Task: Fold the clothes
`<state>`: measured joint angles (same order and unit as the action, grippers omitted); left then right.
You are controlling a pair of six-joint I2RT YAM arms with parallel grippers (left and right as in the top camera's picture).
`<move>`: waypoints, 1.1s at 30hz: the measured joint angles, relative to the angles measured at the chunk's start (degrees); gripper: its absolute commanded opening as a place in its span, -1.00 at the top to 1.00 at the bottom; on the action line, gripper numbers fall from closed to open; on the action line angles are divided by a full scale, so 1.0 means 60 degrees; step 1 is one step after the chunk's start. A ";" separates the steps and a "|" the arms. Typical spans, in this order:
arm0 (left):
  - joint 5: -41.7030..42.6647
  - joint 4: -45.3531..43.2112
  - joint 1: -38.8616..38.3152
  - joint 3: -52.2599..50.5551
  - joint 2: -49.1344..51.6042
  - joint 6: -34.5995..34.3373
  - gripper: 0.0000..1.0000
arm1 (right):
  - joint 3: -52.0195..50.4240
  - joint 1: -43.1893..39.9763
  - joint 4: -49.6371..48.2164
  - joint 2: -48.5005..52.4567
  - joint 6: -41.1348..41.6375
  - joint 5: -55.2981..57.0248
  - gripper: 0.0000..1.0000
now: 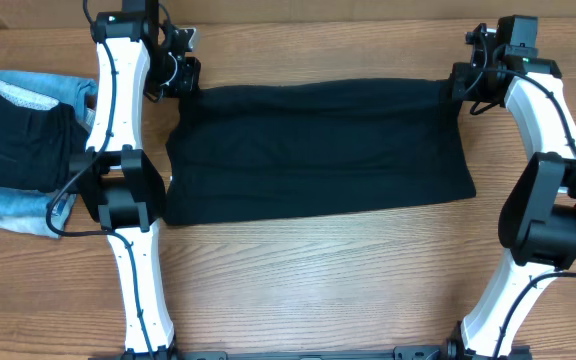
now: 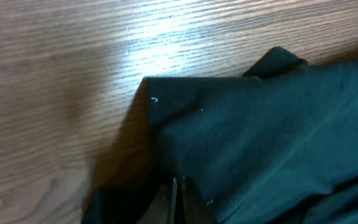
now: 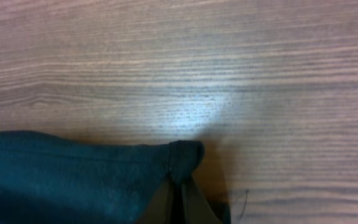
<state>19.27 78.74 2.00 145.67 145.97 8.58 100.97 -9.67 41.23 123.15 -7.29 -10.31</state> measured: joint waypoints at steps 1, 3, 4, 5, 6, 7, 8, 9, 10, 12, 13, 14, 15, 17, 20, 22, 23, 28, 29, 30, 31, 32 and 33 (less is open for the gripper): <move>-0.0004 0.0244 0.0022 0.0004 -0.0015 -0.0186 0.92 | 0.0000 0.0000 0.0178 -0.0015 -0.0007 0.0000 0.92; -0.0011 0.0747 0.0073 0.0004 -0.0117 -0.0470 0.92 | 0.0000 -0.0004 0.0386 -0.0018 -0.0007 -0.0080 0.92; -0.0076 0.0907 0.0106 0.0004 -0.0277 -0.0699 0.92 | 0.0000 -0.0004 0.0481 -0.0018 -0.0007 -0.0189 0.92; -0.0087 0.0994 0.0113 0.0004 -0.0368 -0.0831 0.92 | 0.0000 -0.0007 0.0579 -0.0033 -0.0007 -0.0233 0.92; -0.0138 0.1257 0.0124 0.0004 -0.0601 -0.1184 0.92 | 0.0000 -0.0007 0.0772 -0.0058 -0.0011 -0.0284 0.92; -0.0160 0.1413 0.0124 0.0004 -0.0831 -0.1457 0.92 | 0.0000 -0.0007 0.0918 -0.0113 -0.0007 -0.0310 0.92; -0.0178 0.1665 0.0120 0.0022 -0.1056 -0.1719 0.92 | 0.0000 -0.0007 0.1082 -0.0204 -0.0011 -0.0324 0.92; -0.0178 0.1796 0.0120 0.0029 -0.1158 -0.1894 0.92 | 0.0000 -0.0007 0.1180 -0.0277 -0.0011 -0.0324 0.92; -0.0182 0.1945 0.0120 0.0044 -0.1239 -0.2047 0.92 | 0.0000 -0.0007 0.1359 -0.0393 -0.0011 -0.0324 0.92; -0.0219 0.2335 0.0120 0.0055 -0.1290 -0.2426 0.92 | 0.0000 -0.0007 0.1708 -0.0645 -0.0007 -0.0331 0.92; -0.0335 0.2583 0.0120 0.0055 -0.1290 -0.2670 0.92 | 0.0000 -0.0011 0.2047 -0.0790 -0.0007 -0.0368 0.92; -0.0495 0.2830 0.0120 0.0055 -0.1290 -0.2892 0.92 | 0.0000 -0.0011 0.2200 -0.0831 -0.0015 -0.0386 0.93; -0.0616 0.2965 0.0120 0.0055 -0.1293 -0.2998 0.92 | 0.0000 -0.0015 0.2371 -0.0841 -0.0018 -0.0393 0.92; -0.0867 0.2983 0.0120 0.0055 -0.1293 -0.3289 0.92 | -0.0004 -0.0015 0.2707 -0.0841 -0.0011 -0.0302 0.92; -0.0965 0.2980 0.0098 -0.0007 -0.1293 -0.3457 0.92 | -0.0004 -0.0015 0.3169 -0.0841 -0.0007 0.0044 0.92; -0.1027 0.2969 -0.0022 -0.0455 -0.1308 -0.3530 0.92 | -0.0004 -0.0018 0.3464 -0.0841 -0.0011 0.0189 0.92; -0.1053 0.2943 -0.0073 -0.0787 -0.1311 -0.3595 0.92 | -0.0004 -0.0018 0.3697 -0.0841 -0.0011 0.0266 0.92; -0.1115 0.2987 -0.0342 -0.2677 -0.1319 -0.3672 0.92 | -0.0007 -0.0015 0.4244 -0.0841 0.0153 0.0488 0.92; -0.1111 0.2980 -0.0361 -0.2816 -0.1319 -0.3672 0.92 | -0.0007 -0.0015 0.4269 -0.0841 0.0240 0.0619 0.92; -0.1049 0.2987 -0.0368 -0.2900 -0.1319 -0.3665 0.92 | -0.0036 -0.0015 0.4288 -0.0841 0.0372 0.0769 0.92; -0.0925 0.2987 -0.0368 -0.2936 -0.1319 -0.3661 0.92 | -0.0153 -0.0018 0.4251 -0.0841 0.0481 0.0969 0.92; -0.0831 0.2987 -0.0368 -0.2951 -0.1326 -0.3657 0.92 | -0.0310 -0.0025 0.4211 -0.0841 0.0543 0.1060 0.92; -0.0798 0.2987 -0.0368 -0.2951 -0.1341 -0.3657 0.92 | -0.0514 -0.0036 0.4091 -0.0841 0.0576 0.1129 0.92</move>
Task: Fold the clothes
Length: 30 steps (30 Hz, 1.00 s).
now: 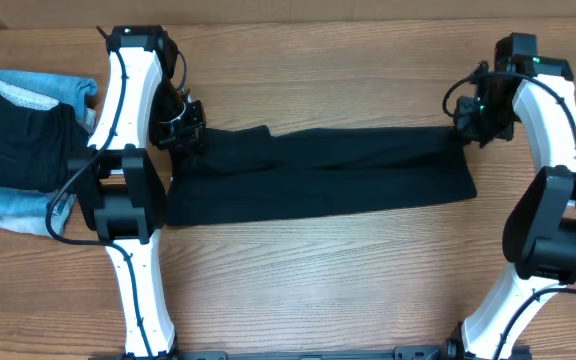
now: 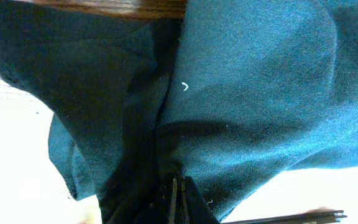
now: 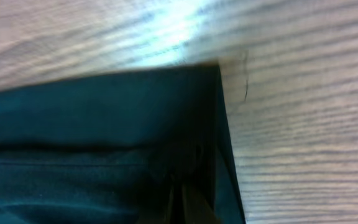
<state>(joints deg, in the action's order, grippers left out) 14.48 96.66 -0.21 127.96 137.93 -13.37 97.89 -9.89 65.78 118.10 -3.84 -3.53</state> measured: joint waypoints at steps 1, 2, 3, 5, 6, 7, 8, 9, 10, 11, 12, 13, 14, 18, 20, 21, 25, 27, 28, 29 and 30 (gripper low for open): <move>0.0018 0.0000 0.0000 0.0000 -0.0040 0.0000 0.92 | -0.0255 -0.0033 -0.0102 0.0000 0.0044 0.0062 0.92; 0.0040 0.0000 0.0000 -0.0004 -0.0106 0.0000 0.92 | -0.0503 -0.0047 -0.0149 0.0000 0.0073 0.0113 0.92; 0.0047 0.0000 0.0000 -0.0004 -0.0186 0.0000 0.92 | -0.0681 -0.0062 -0.0157 0.0000 0.0087 0.0146 0.92; -0.0182 0.0000 0.0000 -0.0011 -0.0342 -0.0007 0.92 | -0.0976 -0.0076 -0.0222 0.0000 0.0102 0.0171 0.92; -0.0525 -0.0004 -0.0015 -0.0018 -0.0419 -0.0044 0.92 | -0.1122 -0.0080 -0.0346 0.0000 0.0106 0.0171 0.92; -0.0718 -0.0004 -0.0015 -0.0047 -0.0477 -0.0076 0.92 | -0.1279 -0.0084 -0.0459 0.0000 0.0109 0.0171 0.92; -0.0874 -0.0011 -0.0015 -0.0157 -0.0568 -0.0109 0.92 | -0.1421 -0.0087 -0.0535 0.0000 0.0113 0.0171 0.92; -0.0962 -0.0007 -0.0015 -0.0288 -0.0670 -0.0113 0.92 | -0.1570 -0.0087 -0.0586 0.0000 0.0109 0.0168 0.92; -0.0991 -0.0018 -0.0018 -0.0408 -0.0765 -0.0113 0.92 | -0.1639 -0.0087 -0.0637 0.0000 0.0113 0.0171 0.92; -0.1035 -0.0004 -0.0018 -0.0601 -0.0918 -0.0113 0.92 | -0.1716 -0.0084 -0.0703 0.0000 0.0113 0.0171 0.92; -0.1042 -0.0004 -0.0018 -0.0721 -0.1013 -0.0113 0.92 | -0.1785 -0.0087 -0.0783 0.0000 0.0109 0.0171 0.92; -0.1042 0.0000 -0.0018 -0.0823 -0.1078 -0.0109 0.92 | -0.1832 -0.0087 -0.0812 0.0000 0.0117 0.0168 0.92; -0.1045 -0.0011 -0.0018 -0.0882 -0.1096 -0.0109 0.92 | -0.1909 -0.0087 -0.0863 0.0000 0.0109 0.0171 0.92; -0.1162 0.0000 -0.0044 -0.1596 -0.1096 -0.0007 0.92 | -0.2007 -0.0087 -0.0882 0.0000 0.0113 0.0178 0.92; -0.1231 -0.0036 -0.0098 -0.1909 -0.1096 0.0000 0.92 | -0.2007 -0.0087 -0.0867 0.0007 0.0113 0.0189 0.92; -0.1257 -0.0029 -0.0127 -0.2200 -0.1100 0.0000 0.92 | -0.2007 -0.0087 -0.0841 0.0033 0.0120 0.0204 0.92; -0.1672 -0.0226 -0.0157 -0.3293 -0.1126 -0.0044 0.92 | -0.2014 -0.0087 -0.0492 0.0153 0.0138 0.0208 0.92; -0.1803 -0.0769 -0.0157 -0.3876 -0.1177 -0.0073 0.90 | -0.2014 -0.0087 -0.0495 0.0153 0.0138 0.0208 0.92; -0.1829 -0.1042 -0.0157 -0.4171 -0.1184 -0.0080 0.75 | -0.2014 -0.0087 -0.0517 0.0153 0.0146 0.0208 0.92; -0.1854 -0.1137 -0.0157 -0.4299 -0.1184 -0.0080 0.66 | -0.2014 -0.0087 -0.0539 0.0153 0.0142 0.0211 0.89; -0.1869 -0.1184 -0.0157 -0.4339 -0.1184 -0.0127 0.48 | -0.2014 -0.0087 -0.0572 0.0157 0.0142 0.0208 0.56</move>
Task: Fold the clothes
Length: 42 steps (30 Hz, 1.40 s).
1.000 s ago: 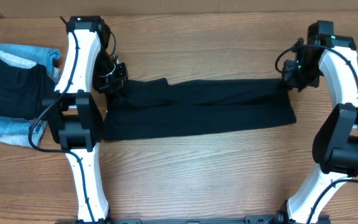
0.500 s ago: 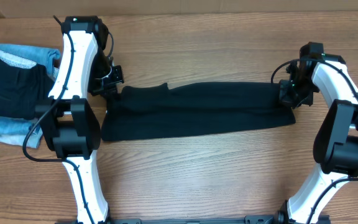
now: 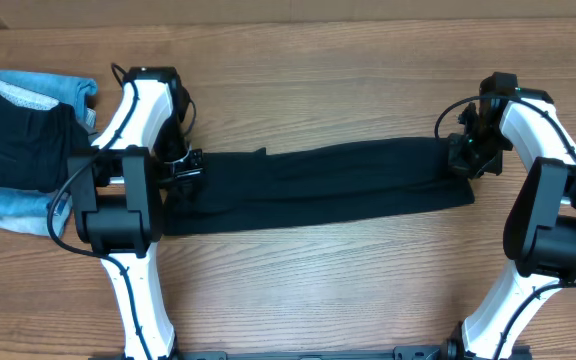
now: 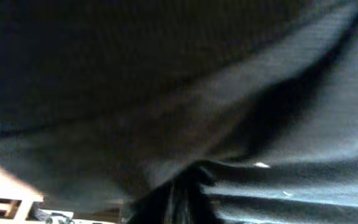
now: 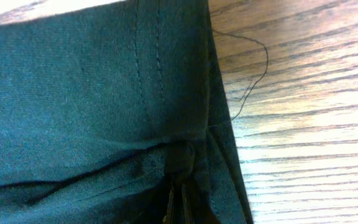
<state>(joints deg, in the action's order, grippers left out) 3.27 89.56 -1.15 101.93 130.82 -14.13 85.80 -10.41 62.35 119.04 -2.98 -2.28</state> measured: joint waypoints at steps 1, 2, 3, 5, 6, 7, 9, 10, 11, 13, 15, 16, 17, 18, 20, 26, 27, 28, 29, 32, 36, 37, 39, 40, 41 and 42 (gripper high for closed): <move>-0.0113 -0.0011 0.0000 0.0000 0.0000 -0.0018 0.23 | 0.0000 0.0000 -0.0015 0.0000 0.0044 0.0015 0.35; -0.0266 -0.0018 0.0000 0.0000 0.0000 -0.0069 0.13 | 0.0011 0.0000 0.0018 0.0004 0.0022 0.0051 0.22; -0.0408 -0.0033 0.0000 0.0000 0.0000 -0.0087 0.05 | 0.0255 -0.0015 0.0415 0.0066 0.0040 0.0069 0.10; -0.0546 0.0127 0.0000 0.0084 0.0000 -0.0113 0.04 | 0.1231 -0.0029 0.1253 0.0182 0.0138 0.0138 0.00; -0.0586 0.0324 0.0000 0.0288 0.0000 -0.0124 0.04 | 0.1770 -0.0029 0.1665 0.0208 0.0240 0.0146 0.00; -0.0623 0.0583 0.0000 0.0750 0.0000 -0.0124 0.03 | 0.2408 -0.0029 0.2116 0.0208 0.0299 0.0131 0.05; -0.0612 0.0922 0.0000 0.1840 -0.0033 -0.0124 0.10 | 0.3220 -0.0029 0.2677 0.0189 0.0372 -0.0211 0.35; -0.0477 0.0998 0.0000 0.2346 -0.0036 -0.0120 0.52 | 0.3399 -0.0022 0.2940 0.0189 0.0412 -0.0656 0.74; -0.0317 0.0965 -0.0004 0.2645 -0.0055 -0.0095 0.92 | 0.3413 -0.0007 0.3038 0.0189 0.0430 -0.1035 0.92; 0.0149 0.0896 -0.0106 0.2725 -0.0124 0.0029 0.92 | 0.3402 0.0069 0.3129 0.0193 0.0474 -0.1534 0.92; 0.0608 0.0656 -0.0288 0.2561 -0.0124 0.0189 0.92 | 0.3271 0.0200 0.3067 0.0193 0.0510 -0.1770 0.92; 0.0841 0.0503 -0.0430 0.2375 -0.0124 0.0248 0.92 | 0.3071 0.0321 0.2940 0.0193 0.0503 -0.1869 0.92; 0.1096 0.0240 -0.0576 0.2102 -0.0124 0.0357 0.92 | 0.2637 0.0466 0.2550 0.0193 0.0495 -0.1967 0.92; 0.1461 -0.0160 -0.0758 0.1639 -0.0124 0.0415 0.92 | 0.2284 0.0572 0.2262 0.0197 0.0503 -0.2014 0.92; 0.1993 -0.0554 -0.0940 0.0798 -0.0138 0.0495 0.92 | 0.1213 0.0674 0.1468 0.0193 0.0499 -0.2091 0.92; 0.2390 -0.1982 -0.1064 -0.1424 -0.0193 0.0783 0.92 | -0.1060 0.0641 -0.0535 -0.0138 0.0492 -0.2095 0.92; 0.2266 -0.1891 -0.1064 -0.1526 -0.0219 0.0776 0.92 | -0.1060 0.0685 -0.0510 -0.0157 0.0495 -0.1916 0.92; 0.1985 -0.1741 -0.1067 -0.1577 -0.0244 0.0769 0.92 | -0.1060 0.0747 -0.0466 -0.0175 0.0499 -0.1727 0.92; 0.1628 -0.1577 -0.1075 -0.1610 -0.0259 0.0699 0.92 | -0.1060 0.0761 -0.0448 -0.0189 0.0503 -0.1621 0.92; 0.0987 -0.1450 -0.1013 -0.1676 -0.0266 0.0554 0.90 | -0.1064 0.0539 -0.0248 -0.0222 0.0867 -0.1107 0.92; 0.0149 -0.1636 -0.0579 -0.1690 -0.0335 0.0138 0.85 | -0.1100 -0.0721 -0.0124 -0.0237 0.1683 -0.1064 0.92; 0.0117 -0.1789 -0.0539 -0.1716 -0.0382 0.0124 0.88 | -0.1107 -0.0750 -0.0135 -0.0237 0.1745 -0.1111 0.92; -0.0160 -0.2386 -0.0543 -0.1738 -0.0579 0.0124 0.90 | -0.1115 -0.0750 -0.0138 -0.0240 0.1785 -0.1111 0.92; -0.0280 -0.2674 -0.0543 -0.1738 -0.0659 0.0131 0.90 | -0.1115 -0.0750 -0.0142 -0.0244 0.1796 -0.1111 0.92; -0.0372 -0.2983 -0.0543 -0.1738 -0.0743 0.0171 0.89 | -0.1115 -0.0750 -0.0138 -0.0244 0.1821 -0.1115 0.92; -0.0448 -0.3289 -0.0543 -0.1730 -0.0809 0.0259 0.88 | -0.1115 -0.0750 -0.0138 -0.0240 0.1832 -0.1115 0.92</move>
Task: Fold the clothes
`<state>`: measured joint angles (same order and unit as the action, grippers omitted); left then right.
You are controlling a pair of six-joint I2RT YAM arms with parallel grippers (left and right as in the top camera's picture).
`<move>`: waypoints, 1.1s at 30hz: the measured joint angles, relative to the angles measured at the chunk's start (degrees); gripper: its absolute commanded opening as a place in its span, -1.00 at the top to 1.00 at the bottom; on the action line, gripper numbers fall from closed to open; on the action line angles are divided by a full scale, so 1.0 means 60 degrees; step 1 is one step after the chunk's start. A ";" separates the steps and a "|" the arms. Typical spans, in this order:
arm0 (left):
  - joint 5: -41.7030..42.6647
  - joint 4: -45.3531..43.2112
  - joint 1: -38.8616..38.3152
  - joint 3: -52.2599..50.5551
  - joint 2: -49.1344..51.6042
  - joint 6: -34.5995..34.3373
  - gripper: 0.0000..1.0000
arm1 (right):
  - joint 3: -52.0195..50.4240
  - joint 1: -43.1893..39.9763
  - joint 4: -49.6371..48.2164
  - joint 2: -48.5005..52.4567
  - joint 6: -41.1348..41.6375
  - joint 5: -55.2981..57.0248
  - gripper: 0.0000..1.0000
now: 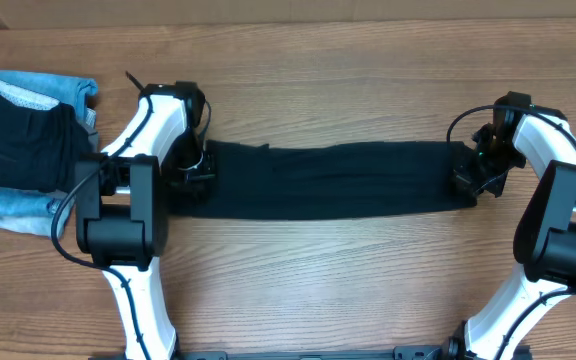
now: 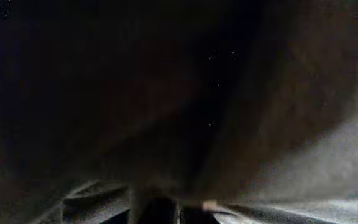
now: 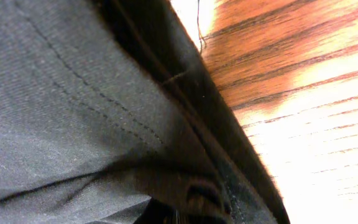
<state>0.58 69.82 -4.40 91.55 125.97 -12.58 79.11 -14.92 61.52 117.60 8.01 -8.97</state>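
A black garment [image 1: 328,180] lies across the table as a long narrow band, folded over lengthwise. My left gripper [image 1: 194,168] is down at its left end, shut on the cloth; the left wrist view is filled with dark fabric [image 2: 229,93]. At the band's right end my right gripper [image 1: 471,172] is shut on the edge of the black garment [image 3: 73,106], whose stitched hem runs beside bare wood [image 3: 303,93].
A pile of folded clothes, dark on light blue denim [image 1: 18,130], sits at the far left of the wooden table [image 1: 318,280]. A loose thread [image 3: 199,18] hangs off the garment's right edge.
Both grippers have moved further toward the table's front with the garment's far edge. The band is now narrower and flatter, its held edge low over the near edge.
At first the garment lay spread wide, with both grippers shut on its far corners. Then the far edge was halfway toward the front, then nearly over the near edge. Now the garment is a narrow doubled band with both grippers still shut on it.
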 measured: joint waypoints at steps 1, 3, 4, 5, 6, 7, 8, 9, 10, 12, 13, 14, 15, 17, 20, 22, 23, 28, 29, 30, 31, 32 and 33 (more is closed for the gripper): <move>-0.0040 -0.0135 0.0000 0.0000 -0.0022 0.0120 0.88 | 0.0000 0.0000 0.0000 -0.0004 0.0025 0.0004 0.92; -0.0211 -0.0423 -0.0018 0.0007 -0.0069 0.0288 0.88 | -0.0004 0.0000 -0.0033 -0.0004 0.0062 0.0000 0.92; -0.0310 -0.0568 -0.0018 0.0036 -0.0077 0.0368 0.92 | -0.0011 0.0000 -0.0047 -0.0004 0.0084 -0.0004 0.92; -0.0488 -0.0776 -0.0018 0.0069 -0.0087 0.0423 0.92 | -0.0011 0.0000 -0.0069 -0.0004 0.0102 -0.0015 0.92; -0.0790 -0.1038 -0.0018 0.0160 -0.0084 0.0488 0.92 | -0.0026 0.0000 -0.0113 -0.0011 0.0127 -0.0047 0.92; -0.1053 -0.1107 -0.0011 0.0321 -0.0033 0.0565 0.92 | -0.0026 -0.0011 -0.0127 -0.0015 0.0131 -0.0124 0.92; -0.1304 -0.0794 -0.0011 0.0805 0.0164 0.0601 0.91 | 0.0087 -0.0047 0.0000 -0.0004 0.0142 -0.0229 0.92; -0.1636 -0.0280 0.0015 0.1570 0.0426 0.0601 0.87 | 0.0433 -0.0117 0.0171 0.0127 0.0157 -0.0208 0.92; -0.1763 0.0474 0.0055 0.2481 0.0597 0.0594 0.83 | 0.0860 -0.0178 0.0430 0.0277 0.0164 -0.0182 0.92; -0.1745 0.1541 0.0069 0.4747 0.0670 0.0590 0.75 | 0.1923 -0.0317 0.1144 0.0397 0.0164 -0.0146 0.92; -0.1636 0.1774 0.0069 0.5435 0.0627 0.0576 0.74 | 0.2430 -0.0321 0.1625 0.0419 0.0160 -0.0189 0.92; -0.1410 0.2087 0.0069 0.6094 0.0601 0.0506 0.74 | 0.2958 -0.0302 0.1891 0.0419 0.0160 -0.0310 0.92; -0.1038 0.2273 0.0062 0.6572 0.0459 0.0353 0.75 | 0.3450 -0.0178 0.1942 0.0419 0.0153 -0.0528 0.92; -0.0430 0.2550 0.0062 0.6612 0.0379 0.0044 0.79 | 0.3544 0.0178 0.1912 0.0423 0.0157 -0.0729 0.92; 0.0707 0.1898 0.0062 0.5486 0.0382 -0.0266 0.92 | 0.3497 0.0860 0.1249 0.0426 -0.0084 -0.1180 0.92; 0.1483 0.1155 0.0044 0.4291 0.0444 -0.0353 0.92 | 0.3348 0.1552 0.0674 0.0426 -0.0841 -0.1829 0.92; 0.1745 0.0772 0.0004 0.3745 0.0474 -0.0353 0.92 | 0.3228 0.1916 0.0321 0.0426 -0.1191 -0.2087 0.92; 0.2124 0.0211 -0.0335 0.2393 0.0484 -0.0270 0.89 | 0.2120 0.3246 -0.1504 0.0430 -0.2124 -0.2539 0.92; 0.2113 0.0211 -0.0368 0.2302 0.0484 -0.0237 0.90 | 0.1825 0.3282 -0.1781 0.0430 -0.2160 -0.2535 0.92; 0.2113 0.0211 -0.0379 0.2288 0.0484 -0.0193 0.92 | 0.1537 0.3279 -0.2033 0.0430 -0.2189 -0.2532 0.92; 0.2000 0.0204 -0.0397 0.2157 0.0484 -0.0153 0.92 | 0.1111 0.3260 -0.2353 0.0430 -0.2197 -0.2514 0.92; 0.1785 0.0215 -0.0393 0.2055 0.0484 -0.0127 0.92 | 0.0627 0.3246 -0.2550 0.0433 -0.2229 -0.2459 0.92; 0.1676 0.0222 -0.0393 0.2029 0.0484 -0.0127 0.85 | 0.0412 0.3231 -0.2550 0.0441 -0.2240 -0.2415 0.92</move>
<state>10.63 71.16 -6.76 103.72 128.88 -13.34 81.58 4.47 46.22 120.25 -5.43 -23.46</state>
